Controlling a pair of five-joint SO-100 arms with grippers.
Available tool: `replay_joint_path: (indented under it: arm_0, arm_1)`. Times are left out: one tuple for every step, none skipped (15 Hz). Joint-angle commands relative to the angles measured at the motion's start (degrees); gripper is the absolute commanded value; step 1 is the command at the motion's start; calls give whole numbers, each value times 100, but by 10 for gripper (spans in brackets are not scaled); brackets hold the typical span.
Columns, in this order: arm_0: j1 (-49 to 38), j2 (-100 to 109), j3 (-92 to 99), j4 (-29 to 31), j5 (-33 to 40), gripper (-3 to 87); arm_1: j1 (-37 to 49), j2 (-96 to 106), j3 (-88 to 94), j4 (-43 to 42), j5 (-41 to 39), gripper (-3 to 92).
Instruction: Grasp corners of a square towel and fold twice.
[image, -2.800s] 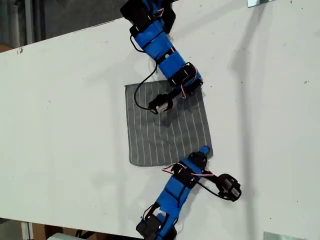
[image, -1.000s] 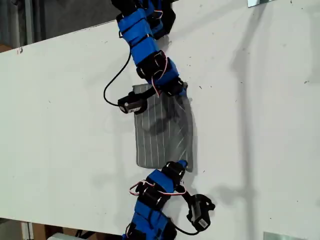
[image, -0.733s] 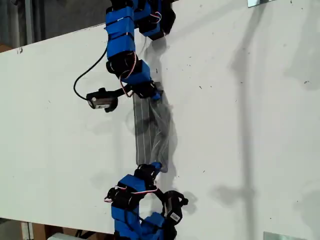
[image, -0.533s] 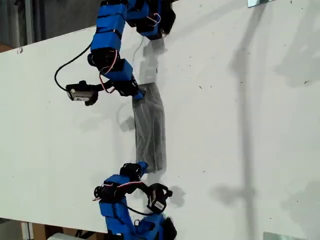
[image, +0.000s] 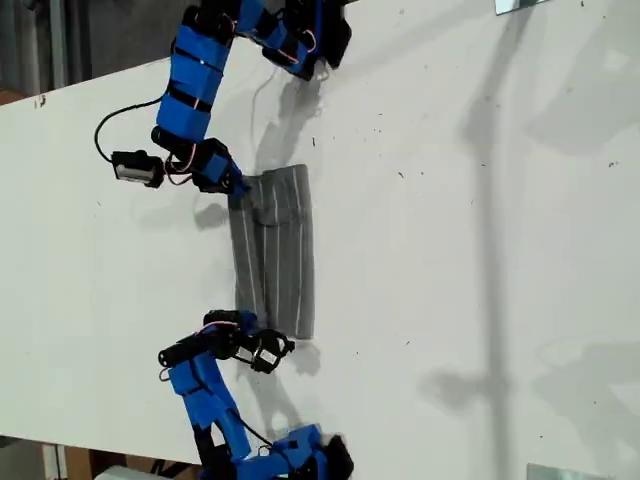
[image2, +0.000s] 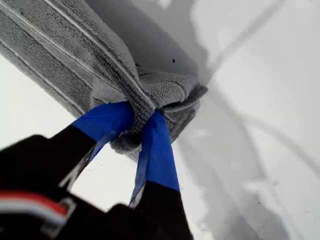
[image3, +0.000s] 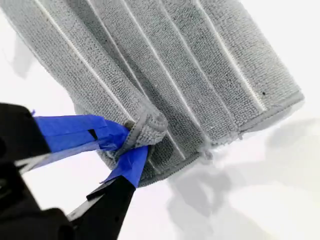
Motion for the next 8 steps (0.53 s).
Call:
replay_joint_path:
  arm_0:
    - [-220, -501, -738, 185, 176, -4]
    - [-132, -580, -976, 369, 193, -4]
    - [62, -457, -1116, 580, 149, -4]
    - [290, -167, -1107, 729, 62, -4]
    - [519, 176, -949, 791, -53, -4]
    - [756, 510, -650, 800, -229, -4]
    - [993, 738, -334, 782, -396, -4]
    - [1239, 932, 0, 721, -571, -4]
  arm_1:
    - [211, -185, -9, -132, 62, -1]
    - [176, -193, -18, -149, 62, -1]
    - [35, -53, -26, -62, 62, -1]
    - [-141, 185, -26, 123, 70, -1]
    - [-281, 431, -9, 396, 193, -1]
    - [-466, 712, 105, 598, 299, -1]
    - [-703, 1011, 360, 650, 422, -1]
    - [-1011, 1230, 650, 650, 598, -1]
